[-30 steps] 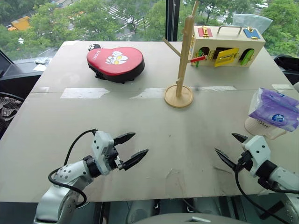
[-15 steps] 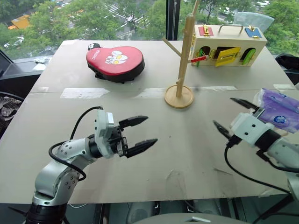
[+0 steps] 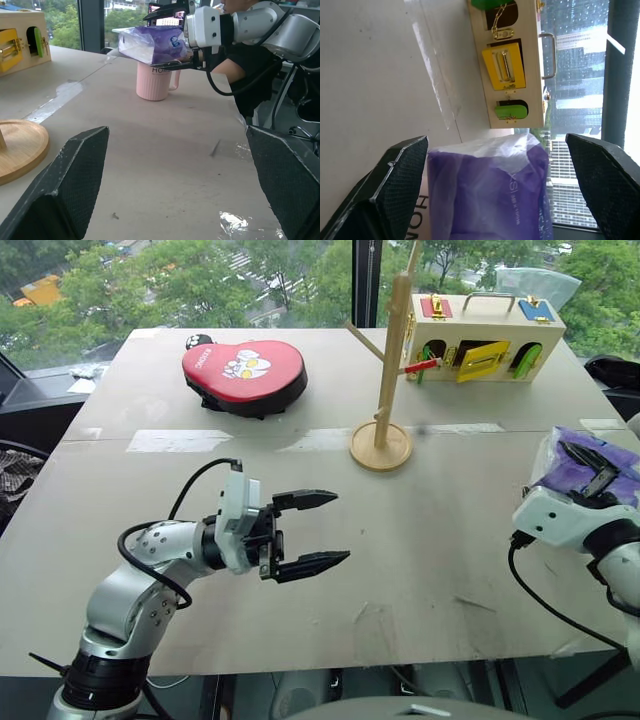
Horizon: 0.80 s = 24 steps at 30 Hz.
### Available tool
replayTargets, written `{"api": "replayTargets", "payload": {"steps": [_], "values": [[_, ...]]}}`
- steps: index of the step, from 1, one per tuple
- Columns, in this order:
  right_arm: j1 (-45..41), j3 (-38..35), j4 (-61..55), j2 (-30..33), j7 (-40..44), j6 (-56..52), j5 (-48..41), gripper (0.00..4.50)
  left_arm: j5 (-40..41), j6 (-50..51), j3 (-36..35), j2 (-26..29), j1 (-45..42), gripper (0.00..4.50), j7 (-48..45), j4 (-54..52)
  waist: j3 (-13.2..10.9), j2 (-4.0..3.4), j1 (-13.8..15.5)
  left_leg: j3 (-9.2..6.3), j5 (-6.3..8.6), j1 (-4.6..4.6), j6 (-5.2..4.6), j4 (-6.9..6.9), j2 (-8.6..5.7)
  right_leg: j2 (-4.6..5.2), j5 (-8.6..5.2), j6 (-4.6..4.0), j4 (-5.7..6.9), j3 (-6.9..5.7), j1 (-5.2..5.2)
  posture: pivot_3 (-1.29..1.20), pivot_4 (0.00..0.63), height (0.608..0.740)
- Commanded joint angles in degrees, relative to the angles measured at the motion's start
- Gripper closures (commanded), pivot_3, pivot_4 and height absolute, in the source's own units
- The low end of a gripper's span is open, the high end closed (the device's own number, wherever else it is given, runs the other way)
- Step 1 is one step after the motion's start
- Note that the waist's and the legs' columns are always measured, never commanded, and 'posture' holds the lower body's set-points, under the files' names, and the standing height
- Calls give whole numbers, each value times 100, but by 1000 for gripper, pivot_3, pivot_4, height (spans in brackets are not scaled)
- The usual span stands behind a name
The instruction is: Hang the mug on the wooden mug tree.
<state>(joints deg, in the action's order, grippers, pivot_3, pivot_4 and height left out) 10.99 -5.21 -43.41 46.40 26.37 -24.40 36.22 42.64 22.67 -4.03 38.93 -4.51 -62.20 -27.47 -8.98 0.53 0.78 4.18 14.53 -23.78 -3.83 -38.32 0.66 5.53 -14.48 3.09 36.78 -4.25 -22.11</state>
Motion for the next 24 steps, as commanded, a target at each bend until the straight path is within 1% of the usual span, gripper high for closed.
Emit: {"api": "replayTargets", "payload": {"steps": [1,6,8,9,11,12,13,14,15,16,17,19,24], "values": [[-50,151,198,-72,-118,135,529,49,-3,-17,-51,25,-16,0,47,-126,0,0,0,1,0,0,0,0,0,0,-1,2,-1,2,0,0,150,731],[-267,246,632,-239,-172,149,813,49,-27,-24,-101,16,51,0,174,-213,0,0,2,2,0,1,0,-1,0,-1,-7,11,0,4,0,0,150,731],[-334,188,699,-269,-167,172,849,554,-18,-27,-124,13,80,0,226,-245,0,0,1,1,0,1,1,-1,0,-1,-6,10,0,3,0,0,150,731],[-352,155,711,-279,-155,185,851,831,-13,-29,-128,11,102,0,250,-272,0,0,1,1,0,1,1,-1,0,-1,-6,10,0,3,0,0,150,731],[-370,128,730,-280,-141,223,874,1845,-17,-51,-128,8,152,0,277,-301,0,0,0,1,0,1,1,0,0,-1,-1,2,0,4,0,0,150,731],[-377,119,736,-290,-140,242,871,2260,-23,-64,-123,5,172,0,285,-307,0,0,1,1,0,1,1,0,0,-1,-1,1,0,4,0,0,150,731],[-411,116,725,-308,-156,258,876,2800,-31,-81,-123,3,190,0,284,-302,0,0,3,1,0,1,1,0,0,-1,-1,1,0,4,0,0,150,731],[-446,113,706,-326,-153,266,872,3151,-35,-91,-122,2,201,0,284,-297,0,-1,1,1,0,0,1,0,0,-1,-1,1,0,3,0,0,150,731],[-473,109,686,-341,-141,276,876,3695,-37,-99,-121,1,204,0,283,-289,0,0,0,2,0,1,1,0,0,-1,-2,3,0,4,0,0,150,731],[-497,102,661,-359,-129,289,882,4124,-38,-106,-121,0,204,0,281,-278,0,0,0,2,-1,1,1,0,0,-1,-3,5,0,4,0,0,150,731],[-531,85,611,-372,-112,308,885,4457,-49,-119,-115,-5,191,0,275,-248,0,0,2,2,-1,1,1,0,0,-1,-4,6,0,4,0,0,150,731],[-716,40,486,-386,-83,338,859,4457,-78,-150,-101,-22,154,0,253,-174,0,-1,0,2,-1,1,1,0,0,-2,-4,6,0,4,0,0,150,731],[-1585,-49,452,-402,30,294,646,4457,-140,-202,-49,-73,55,0,243,-65,-1,-2,-14,2,-1,3,2,0,1,-6,0,1,1,6,0,0,150,731]]}}
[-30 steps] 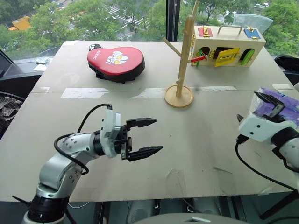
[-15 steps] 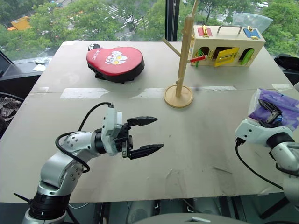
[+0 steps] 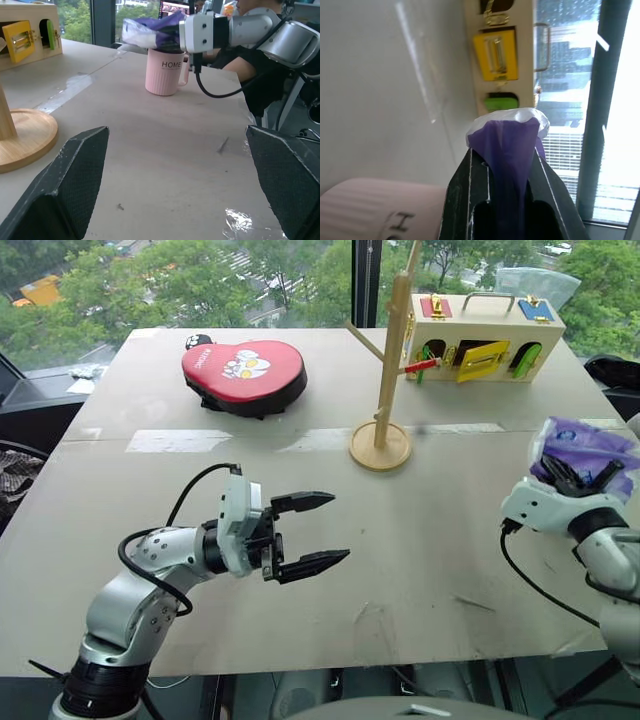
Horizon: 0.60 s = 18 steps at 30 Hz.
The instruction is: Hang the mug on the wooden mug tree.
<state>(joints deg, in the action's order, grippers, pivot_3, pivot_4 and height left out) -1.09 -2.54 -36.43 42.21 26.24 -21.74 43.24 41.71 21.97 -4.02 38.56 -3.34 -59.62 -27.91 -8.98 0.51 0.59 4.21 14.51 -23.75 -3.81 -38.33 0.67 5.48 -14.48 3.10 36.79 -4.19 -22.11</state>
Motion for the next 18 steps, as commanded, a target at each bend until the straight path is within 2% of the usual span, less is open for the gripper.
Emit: {"api": "replayTargets", "payload": {"steps": [1,4,7,10,14,18], "values": [[-524,-370,-186,54,70,21,-84,4457,-56,-139,-39,-46,-78,0,-13,-9,0,0,8,0,0,0,0,0,0,-1,1,-1,0,-1,0,0,150,731],[-935,-976,251,108,183,-342,-442,4457,-81,-149,-20,-87,-111,0,12,-12,-1,2,37,-2,0,-3,0,-1,-1,0,1,-2,0,-5,1,0,150,731],[-1135,-1809,1209,415,246,-324,-1031,4457,-128,-172,3,-146,-93,0,19,-28,-2,4,63,-2,-1,-8,-1,-4,-8,8,3,-1,-3,-9,4,0,150,731],[-1315,-2227,2248,641,257,-131,-1629,4457,-152,-200,12,-187,-68,0,17,-43,-2,4,28,-2,0,-4,-2,-4,-11,12,3,-1,-6,-12,12,0,150,731],[-1509,-2427,3834,813,366,249,-2456,4457,-139,-222,-16,-221,-5,0,44,-139,-2,1,-30,0,0,11,-2,-1,-2,-1,3,-3,-1,-7,20,0,150,731],[-1752,-2234,5418,990,488,833,-2963,4457,-97,-186,-30,-221,61,0,125,-315,-6,-9,-89,4,-1,12,-2,-1,0,-1,3,-3,2,1,20,0,150,731]]}}
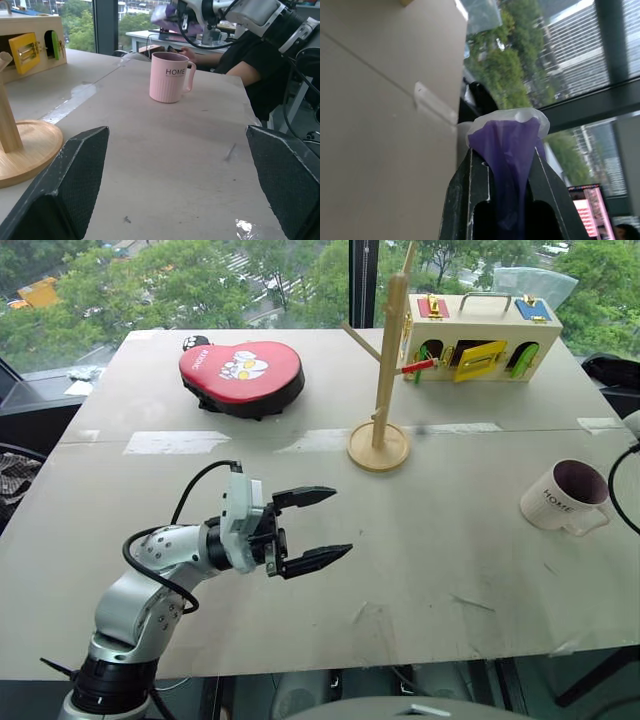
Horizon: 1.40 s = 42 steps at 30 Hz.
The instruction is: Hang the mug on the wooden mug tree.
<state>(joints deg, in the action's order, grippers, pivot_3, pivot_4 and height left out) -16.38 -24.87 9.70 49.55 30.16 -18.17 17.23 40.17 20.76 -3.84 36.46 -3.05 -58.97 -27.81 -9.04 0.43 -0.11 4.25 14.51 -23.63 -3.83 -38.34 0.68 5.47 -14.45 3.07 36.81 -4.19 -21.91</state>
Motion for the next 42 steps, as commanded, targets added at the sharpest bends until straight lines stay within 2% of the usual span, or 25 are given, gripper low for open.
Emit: {"api": "replayTargets", "payload": {"steps": [1,2,5,8,12,16,19,23,26,29,33,38,42], "values": [[-293,40,1069,268,118,541,-464,4457,68,-55,-49,-7,40,0,82,-360,-1,-1,-31,1,0,0,-1,-1,-1,1,0,0,0,3,0,0,150,731],[-340,100,1311,284,226,578,-581,4457,76,-47,-55,1,58,0,105,-407,0,-2,-40,2,0,-1,0,-1,-1,2,0,0,0,4,0,0,150,731],[-432,279,1823,373,388,809,-779,3311,109,-16,-95,25,115,0,188,-539,-1,-3,-50,1,0,-1,-1,0,-1,2,0,0,0,9,0,0,150,731],[-367,379,1895,500,467,953,-894,1859,130,-2,-105,39,177,0,246,-624,-1,-9,-49,1,0,-1,0,0,-1,4,0,0,0,24,0,0,150,731],[163,138,1095,745,1143,723,-1390,68,87,-88,-81,32,253,0,200,-553,-1,-14,-25,-2,0,-1,0,0,-1,5,0,0,0,24,0,0,150,731],[1268,-793,-438,1056,2167,-490,-2274,24,108,-120,-96,37,319,0,147,-535,0,-28,59,-5,0,-6,0,0,1,9,0,0,-1,20,0,0,150,731],[2325,-1653,-1853,1073,2707,-2149,-2785,24,106,-144,-92,50,343,0,60,-462,0,-30,112,-9,1,-5,-1,0,2,10,1,1,-4,17,5,0,150,731],[3257,-2190,-3155,774,2638,-3419,-2962,24,115,-143,-48,55,224,0,-88,-286,1,-24,113,-21,4,-4,-2,0,5,38,-1,-1,-8,4,10,0,150,731],[3132,-2149,-3991,-8,1949,-4112,-3207,24,134,-112,-20,85,6,0,-254,-83,5,-12,100,-24,5,-5,-4,0,5,41,-3,-4,-9,2,11,0,150,731],[2867,-1796,-4434,-769,1110,-4410,-3098,24,121,-88,-11,143,-178,0,-435,77,6,-11,79,-24,5,-2,-3,-1,5,39,-3,-6,-7,6,8,0,150,731],[2601,-1397,-4583,-1679,102,-4226,-2856,24,151,-4,0,181,-339,0,-527,117,6,-13,92,-21,4,-9,-3,1,0,38,-1,-3,-4,8,-2,0,150,731],[2378,-1060,-4029,-2271,-975,-3473,-2373,24,405,229,-35,265,-359,0,-616,-80,4,-14,95,-19,4,-14,-4,2,-13,20,0,1,-5,9,-3,0,150,731],[2193,-990,-3496,-2439,-1465,-2780,-2179,24,619,382,-98,364,-320,0,-652,-277,4,-18,92,-15,3,-10,-3,2,-12,15,-1,2,-3,8,-4,0,150,731]]}}
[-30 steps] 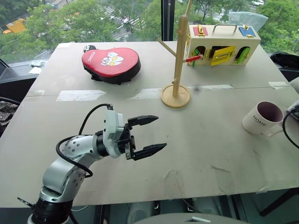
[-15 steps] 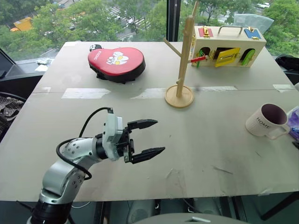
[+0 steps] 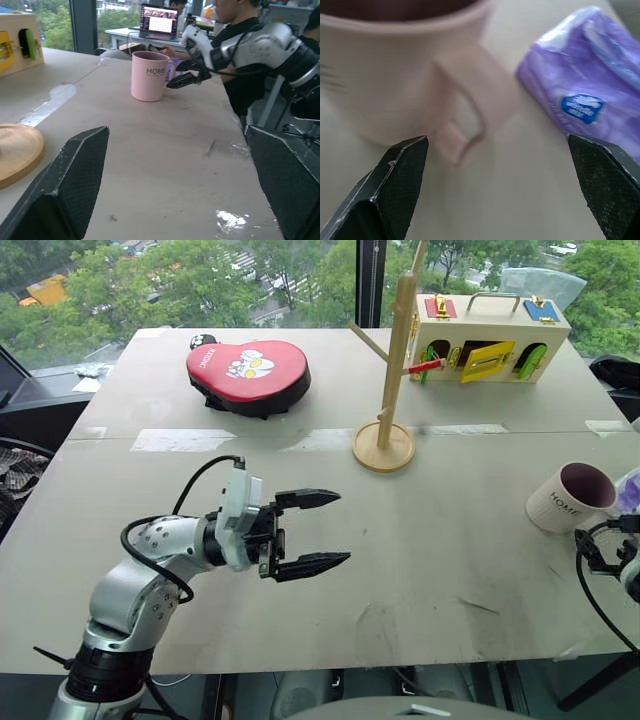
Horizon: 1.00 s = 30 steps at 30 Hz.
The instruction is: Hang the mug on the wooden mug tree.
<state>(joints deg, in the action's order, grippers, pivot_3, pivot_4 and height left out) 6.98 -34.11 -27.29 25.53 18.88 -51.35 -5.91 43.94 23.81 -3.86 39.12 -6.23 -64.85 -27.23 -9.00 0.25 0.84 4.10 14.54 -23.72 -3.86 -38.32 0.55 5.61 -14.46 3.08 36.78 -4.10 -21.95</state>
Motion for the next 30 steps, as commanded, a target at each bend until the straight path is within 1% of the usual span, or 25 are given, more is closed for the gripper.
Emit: {"api": "replayTargets", "payload": {"steps": [1,5,6,7,8,9,11,12,14,15,18,20,22,24,26,27,30], "values": [[-182,-36,345,-75,-405,764,147,24,260,98,-101,106,9,0,-43,-365,0,0,-10,1,0,1,0,0,2,-4,0,0,0,0,0,0,150,731],[-353,58,1034,-173,-615,1531,149,24,335,166,-126,90,72,0,66,-470,1,-2,-18,4,0,7,1,0,8,-15,0,0,3,1,1,0,150,731],[-439,65,1215,-201,-683,1662,125,568,358,171,-127,91,111,0,58,-505,1,-2,-19,5,0,8,1,0,9,-16,0,-1,3,1,1,0,150,731],[-494,83,1355,-210,-729,1789,124,741,383,184,-127,86,142,0,60,-536,1,-2,-23,7,-1,8,1,0,9,-16,0,-1,3,2,1,0,150,731],[-528,150,1488,-191,-748,1945,161,1267,394,174,-138,81,187,0,53,-556,1,-2,-23,8,0,8,1,0,9,-16,0,-1,4,3,1,0,150,731],[-553,225,1598,-178,-706,2098,153,1703,383,138,-149,78,247,0,30,-560,1,-2,-23,9,-1,8,0,0,9,-15,0,-1,3,4,0,0,150,731],[-613,331,1795,-153,-681,2370,140,2823,329,35,-162,64,367,0,-34,-538,1,-3,-18,10,-1,8,1,0,9,-16,0,-1,3,7,0,0,150,731],[-630,365,1864,-134,-667,2472,131,3195,307,-9,-167,59,406,0,-62,-522,1,-3,-16,10,-1,7,1,0,10,-16,0,-1,3,9,0,0,150,731],[-654,432,1950,-93,-625,2639,96,4176,267,-98,-186,46,453,0,-98,-462,1,-3,-13,10,-1,8,0,0,10,-16,0,-1,3,11,0,0,150,731],[-654,465,1961,-69,-600,2704,82,4486,250,-137,-201,34,465,0,-95,-430,4,-2,-17,10,-1,7,0,0,10,-15,0,-1,3,11,1,0,150,731],[-634,560,1786,45,-434,2853,-24,4486,246,-205,-246,2,518,0,-52,-366,8,6,-2,7,0,16,0,-1,10,-15,0,-2,2,11,11,0,150,731],[-706,638,1571,196,-169,2872,-182,4486,281,-223,-291,-62,584,0,50,-357,6,3,-14,6,0,16,0,-1,10,-14,-1,-3,3,16,10,0,150,731],[-937,762,1379,392,175,2810,-425,4486,336,-240,-368,-208,628,0,243,-325,3,-4,-42,6,0,15,0,0,10,-15,0,-3,3,20,9,0,150,731],[-1284,971,1312,658,533,2692,-625,4486,232,-393,-476,-474,604,0,574,-231,-3,-14,-100,9,0,15,0,0,12,-15,1,-2,3,25,7,0,150,731],[-1697,1273,1337,949,993,2675,-798,4486,57,-803,-578,-845,541,0,753,-27,-6,-17,-145,14,0,17,-2,-1,12,-14,2,-1,4,24,6,0,150,731],[-2055,1427,1446,1061,1194,2616,-914,4486,35,-952,-627,-949,540,0,706,80,-6,-16,-153,9,0,16,-2,-1,12,-15,2,-1,5,22,8,0,150,731],[-3333,2118,2139,1427,1927,2775,-898,4486,171,-1029,-791,-1125,552,0,763,226,-7,-16,-159,9,0,14,-2,0,16,-24,2,-4,5,18,1,0,150,731]]}}
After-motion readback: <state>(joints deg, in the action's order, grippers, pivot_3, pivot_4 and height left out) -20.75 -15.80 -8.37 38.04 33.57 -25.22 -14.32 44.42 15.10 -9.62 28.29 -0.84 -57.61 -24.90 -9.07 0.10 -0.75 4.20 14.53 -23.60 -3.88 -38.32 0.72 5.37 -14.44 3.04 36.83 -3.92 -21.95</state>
